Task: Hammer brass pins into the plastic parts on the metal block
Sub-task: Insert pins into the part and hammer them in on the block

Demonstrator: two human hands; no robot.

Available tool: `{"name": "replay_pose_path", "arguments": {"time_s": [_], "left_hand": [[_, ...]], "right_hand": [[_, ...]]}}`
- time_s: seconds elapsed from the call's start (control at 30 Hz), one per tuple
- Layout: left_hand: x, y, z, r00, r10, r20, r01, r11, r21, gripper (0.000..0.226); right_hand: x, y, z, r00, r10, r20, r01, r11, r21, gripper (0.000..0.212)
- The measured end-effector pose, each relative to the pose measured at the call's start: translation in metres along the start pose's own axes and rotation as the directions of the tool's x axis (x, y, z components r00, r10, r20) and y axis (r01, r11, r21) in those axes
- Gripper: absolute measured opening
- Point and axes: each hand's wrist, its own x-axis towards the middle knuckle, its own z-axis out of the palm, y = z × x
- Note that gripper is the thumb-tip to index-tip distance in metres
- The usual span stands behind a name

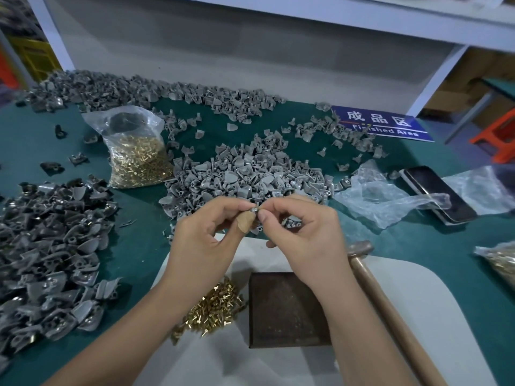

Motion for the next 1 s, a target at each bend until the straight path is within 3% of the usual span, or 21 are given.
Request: {"name": "replay_pose_path", "arguments": {"time_s": [0.4, 0.57, 0.73, 0.9, 1.0], "left_hand": [[-0.001, 0.006, 0.0, 0.992, 0.068, 0.106, -0.076, 0.994, 0.075, 0.021], [-0.011, 0.016, 0.008, 0.986, 0.035, 0.164, -0.045, 0.997, 0.057, 0.014], [-0.031, 0.038, 0.015, 0.98, 0.052, 0.193, -0.06, 0.998, 0.037, 0.015], [-0.053, 0.048, 0.019, 0.967, -0.049, 0.25, 0.051, 0.999, 0.0, 0.016], [-0.063, 0.047, 0.02, 0.957, -0.119, 0.263, 0.108, 0.993, 0.055, 0.016]], "right_hand": [[-0.008, -0.005, -0.009, 0.989, -0.146, 0.01, 0.142, 0.943, -0.303, 0.016], [-0.031, -0.007, -0.024, 1.0, -0.02, -0.016, 0.018, 0.99, -0.14, 0.017], [-0.061, -0.019, -0.04, 0.999, 0.02, -0.051, -0.025, 0.995, -0.097, 0.015], [-0.096, -0.027, -0.042, 0.991, -0.011, -0.13, -0.003, 0.995, -0.102, 0.015], [-0.112, -0.019, -0.053, 0.974, 0.095, -0.205, -0.111, 0.992, -0.068, 0.016]]}}
